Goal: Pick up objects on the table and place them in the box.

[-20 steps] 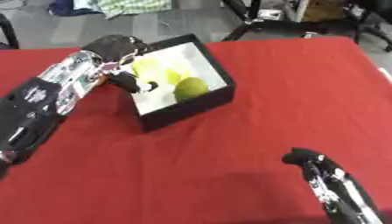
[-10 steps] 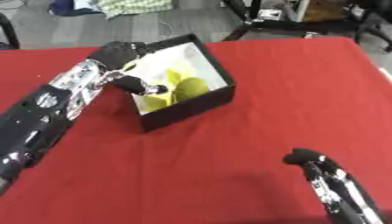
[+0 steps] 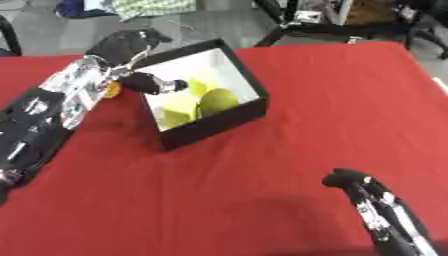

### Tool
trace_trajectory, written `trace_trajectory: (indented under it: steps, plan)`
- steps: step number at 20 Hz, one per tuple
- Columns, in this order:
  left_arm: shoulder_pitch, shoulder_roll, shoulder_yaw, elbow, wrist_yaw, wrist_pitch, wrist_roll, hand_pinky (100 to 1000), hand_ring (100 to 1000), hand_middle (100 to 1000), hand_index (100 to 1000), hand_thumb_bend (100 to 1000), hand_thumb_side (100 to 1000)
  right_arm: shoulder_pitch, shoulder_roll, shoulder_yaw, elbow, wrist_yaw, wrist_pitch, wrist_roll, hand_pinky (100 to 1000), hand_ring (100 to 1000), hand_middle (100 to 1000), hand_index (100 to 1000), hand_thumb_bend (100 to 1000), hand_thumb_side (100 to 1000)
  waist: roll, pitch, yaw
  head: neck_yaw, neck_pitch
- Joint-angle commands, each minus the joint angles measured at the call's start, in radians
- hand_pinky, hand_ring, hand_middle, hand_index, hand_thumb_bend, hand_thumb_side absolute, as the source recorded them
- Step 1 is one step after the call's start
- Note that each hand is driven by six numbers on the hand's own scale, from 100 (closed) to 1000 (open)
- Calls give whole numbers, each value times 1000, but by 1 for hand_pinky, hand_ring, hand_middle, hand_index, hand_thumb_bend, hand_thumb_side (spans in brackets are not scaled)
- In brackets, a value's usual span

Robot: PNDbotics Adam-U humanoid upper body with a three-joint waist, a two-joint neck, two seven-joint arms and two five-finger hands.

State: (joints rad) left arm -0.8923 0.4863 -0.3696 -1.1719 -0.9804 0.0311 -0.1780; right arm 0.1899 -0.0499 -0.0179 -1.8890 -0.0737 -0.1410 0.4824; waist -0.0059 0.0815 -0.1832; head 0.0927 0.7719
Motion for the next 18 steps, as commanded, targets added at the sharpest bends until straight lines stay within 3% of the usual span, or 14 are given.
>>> trace_trajectory:
  steps: [1, 5, 8, 14, 18]
  plan:
    - [-26, 86, 43, -30, 16, 30, -42, 803, 733, 825, 956, 569, 861, -5, -9, -3, -9, 8, 0, -9, 1000, 802, 709, 805, 100, 638, -4, -25, 3, -8, -2]
    - [-28, 106, 93, 75, -51, 34, -140, 801, 746, 824, 945, 580, 812, -2, -9, -3, -9, 10, 1, -14, 1000, 802, 708, 805, 100, 667, -4, -25, 7, -13, -2]
    - [-28, 78, 132, 187, -143, 33, -165, 799, 747, 821, 942, 570, 788, -1, -9, -1, -10, 11, 2, -16, 1000, 802, 708, 805, 100, 657, -7, -25, 9, -17, -2]
    - [-37, 1, 210, 384, -266, 63, -100, 787, 723, 794, 928, 548, 756, 1, -7, 0, -10, 9, 2, -17, 1000, 802, 708, 805, 100, 689, -12, -23, 7, -16, -2]
    - [-37, -24, 240, 458, -285, 81, -27, 780, 703, 782, 931, 522, 727, -3, -3, 2, -11, 6, 3, -16, 1000, 802, 708, 805, 100, 675, -17, -18, 0, -17, -2]
